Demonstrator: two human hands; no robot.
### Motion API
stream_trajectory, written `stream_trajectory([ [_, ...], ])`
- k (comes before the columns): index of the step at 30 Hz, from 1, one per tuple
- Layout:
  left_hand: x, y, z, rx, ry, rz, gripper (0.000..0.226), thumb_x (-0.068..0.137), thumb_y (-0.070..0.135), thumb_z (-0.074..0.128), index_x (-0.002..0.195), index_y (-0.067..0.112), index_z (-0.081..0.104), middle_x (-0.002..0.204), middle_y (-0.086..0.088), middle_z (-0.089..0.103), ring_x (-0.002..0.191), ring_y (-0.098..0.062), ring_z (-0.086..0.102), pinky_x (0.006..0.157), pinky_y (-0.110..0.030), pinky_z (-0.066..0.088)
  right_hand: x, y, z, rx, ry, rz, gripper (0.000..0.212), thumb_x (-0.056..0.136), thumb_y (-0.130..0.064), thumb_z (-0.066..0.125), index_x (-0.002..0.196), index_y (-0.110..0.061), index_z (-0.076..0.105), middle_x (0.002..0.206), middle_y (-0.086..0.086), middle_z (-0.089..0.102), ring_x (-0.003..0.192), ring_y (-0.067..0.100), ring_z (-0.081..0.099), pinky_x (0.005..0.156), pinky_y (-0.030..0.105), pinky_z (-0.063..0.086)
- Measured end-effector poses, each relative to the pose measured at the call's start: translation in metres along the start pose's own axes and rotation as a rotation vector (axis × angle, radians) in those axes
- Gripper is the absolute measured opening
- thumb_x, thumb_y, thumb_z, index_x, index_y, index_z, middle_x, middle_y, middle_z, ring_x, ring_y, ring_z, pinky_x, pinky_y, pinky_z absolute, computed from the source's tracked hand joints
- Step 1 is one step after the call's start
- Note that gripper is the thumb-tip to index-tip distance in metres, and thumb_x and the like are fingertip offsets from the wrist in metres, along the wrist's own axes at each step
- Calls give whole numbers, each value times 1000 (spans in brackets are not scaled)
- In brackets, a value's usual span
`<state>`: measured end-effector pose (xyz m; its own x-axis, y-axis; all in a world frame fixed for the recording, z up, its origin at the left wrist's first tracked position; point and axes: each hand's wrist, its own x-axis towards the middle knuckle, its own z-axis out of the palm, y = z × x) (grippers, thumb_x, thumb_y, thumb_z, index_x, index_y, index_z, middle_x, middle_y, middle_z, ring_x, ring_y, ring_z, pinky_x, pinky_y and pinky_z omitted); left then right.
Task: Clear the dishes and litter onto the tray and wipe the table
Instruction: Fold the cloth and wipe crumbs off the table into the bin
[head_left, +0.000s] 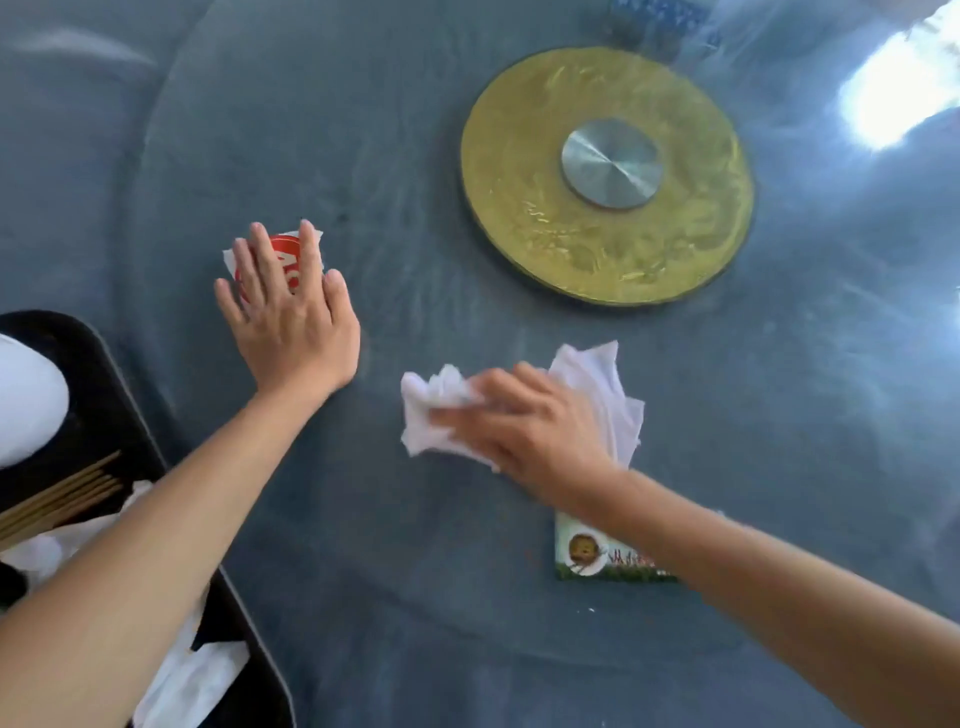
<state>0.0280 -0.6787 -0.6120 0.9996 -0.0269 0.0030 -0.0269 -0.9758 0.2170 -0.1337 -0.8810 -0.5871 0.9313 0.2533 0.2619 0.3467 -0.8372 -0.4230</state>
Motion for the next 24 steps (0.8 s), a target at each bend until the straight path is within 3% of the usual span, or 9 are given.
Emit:
stream_trajectory([
  [3,16,-8,-1,32,-27,37,56,106,40,19,161,32,14,170,-14,5,156,-32,2,123,-55,2,-72,-71,12,58,-153,-138,38,100,-9,54,117,-34,77,104,-5,64,72,20,47,59,35,36],
  [7,43,-15,-8,9,-24,110,55,105,40,21,159,32,19,169,-14,8,156,-34,4,125,-54,3,-65,-57,-21,126,-104,-193,38,91,-10,73,126,-24,75,106,0,64,77,22,52,67,31,37],
  [10,51,-7,-12,-43,-26,116,57,103,36,25,159,22,25,167,-19,15,155,-36,9,124,-55,7,11,31,-78,-115,137,-18,25,92,-11,74,114,-22,80,97,4,70,79,26,64,70,28,36],
  [12,32,12,-10,-37,-63,107,63,103,38,25,160,14,20,168,-20,10,156,-35,5,125,-54,3,61,107,-109,-258,269,199,17,100,-27,69,112,-25,80,97,8,71,85,31,68,65,31,40],
  [15,-16,30,-1,-2,-71,151,61,105,40,24,162,21,13,170,-15,4,157,-31,2,125,-50,2,96,177,-118,-302,254,461,39,104,-51,47,124,-31,74,117,8,62,105,30,62,71,37,40],
  [17,-29,31,0,-7,-40,178,57,105,39,21,161,28,18,170,-12,8,157,-29,5,125,-50,5,93,165,-96,-312,209,531,44,104,-56,38,128,-34,69,128,3,57,114,27,59,73,37,35],
  [19,-22,27,0,-17,-40,174,56,105,37,20,160,32,21,170,-9,11,157,-27,7,125,-49,6,83,125,-65,-325,155,463,43,106,-51,38,126,-30,71,129,5,58,115,29,57,73,36,33],
  [22,-12,25,2,-29,-20,187,54,105,34,20,159,33,25,170,-7,14,157,-25,8,125,-46,8,48,48,-17,-208,120,255,26,104,-37,56,117,-28,78,108,10,65,92,35,60,67,43,47],
  [24,-10,24,0,-70,-31,202,53,106,32,20,159,32,27,169,-7,16,157,-25,10,125,-46,8,-1,-11,5,-83,73,148,21,96,-21,70,115,-26,78,99,10,65,79,33,58,58,44,49],
])
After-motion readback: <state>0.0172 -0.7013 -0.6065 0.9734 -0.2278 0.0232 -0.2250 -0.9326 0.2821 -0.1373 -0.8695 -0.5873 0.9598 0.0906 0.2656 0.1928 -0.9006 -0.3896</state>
